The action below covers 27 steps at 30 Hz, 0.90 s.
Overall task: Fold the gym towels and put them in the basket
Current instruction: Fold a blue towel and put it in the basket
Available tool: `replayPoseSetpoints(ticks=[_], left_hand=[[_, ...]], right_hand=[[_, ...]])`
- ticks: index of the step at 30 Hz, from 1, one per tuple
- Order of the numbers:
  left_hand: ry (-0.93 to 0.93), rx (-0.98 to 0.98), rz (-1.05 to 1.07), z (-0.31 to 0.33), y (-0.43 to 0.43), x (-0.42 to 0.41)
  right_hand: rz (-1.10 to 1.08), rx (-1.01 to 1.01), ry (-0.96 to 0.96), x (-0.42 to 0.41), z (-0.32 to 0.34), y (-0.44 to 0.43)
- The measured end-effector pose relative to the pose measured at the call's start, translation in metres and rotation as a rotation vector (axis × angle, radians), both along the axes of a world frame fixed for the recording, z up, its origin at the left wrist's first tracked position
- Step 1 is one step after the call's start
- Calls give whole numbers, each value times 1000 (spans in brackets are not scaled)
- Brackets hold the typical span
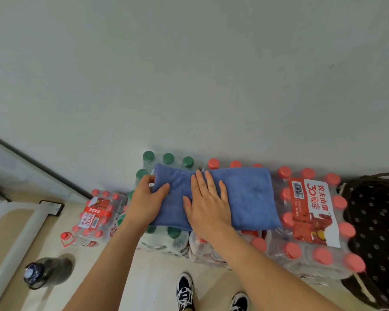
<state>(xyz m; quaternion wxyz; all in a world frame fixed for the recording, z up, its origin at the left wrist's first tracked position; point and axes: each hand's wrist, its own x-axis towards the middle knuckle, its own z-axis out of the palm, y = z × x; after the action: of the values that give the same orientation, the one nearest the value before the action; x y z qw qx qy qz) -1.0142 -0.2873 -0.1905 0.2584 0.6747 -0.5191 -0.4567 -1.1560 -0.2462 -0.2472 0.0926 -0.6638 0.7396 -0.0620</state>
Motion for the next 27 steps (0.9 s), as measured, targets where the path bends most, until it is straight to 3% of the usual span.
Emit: replayPoseSetpoints(ticks=[3,6,10,15,17,19,21,25,27], left_hand=[[180,47,15,22,2,-16],[112,4,-70,47,6,-36],[-50,-109,-179,68,17,-76],[-147,-183,-354,56,38,-133],[-144,-176,-402,46,45,-150],[-150,-176,-422,39,51,-161],[-170,-200,-425,33,55,-167],[-265,-273,-464,18,61,-177],[-296,-298,-515,13,65,-184]], right_hand=[[79,-8,-193,-10,12,0],[-30,-21,-711,-29,42,5],[-288,-44,-1242,-54,75,16],[-601,169,-2286,-76,59,32],[-707,165,-2457,-84,54,37],[-725,155,-2448,-91,54,39],[-729,162,-2308,-100,58,38],[-706,87,-1725,-122,68,38],[-656,48,-1524,-128,68,38]])
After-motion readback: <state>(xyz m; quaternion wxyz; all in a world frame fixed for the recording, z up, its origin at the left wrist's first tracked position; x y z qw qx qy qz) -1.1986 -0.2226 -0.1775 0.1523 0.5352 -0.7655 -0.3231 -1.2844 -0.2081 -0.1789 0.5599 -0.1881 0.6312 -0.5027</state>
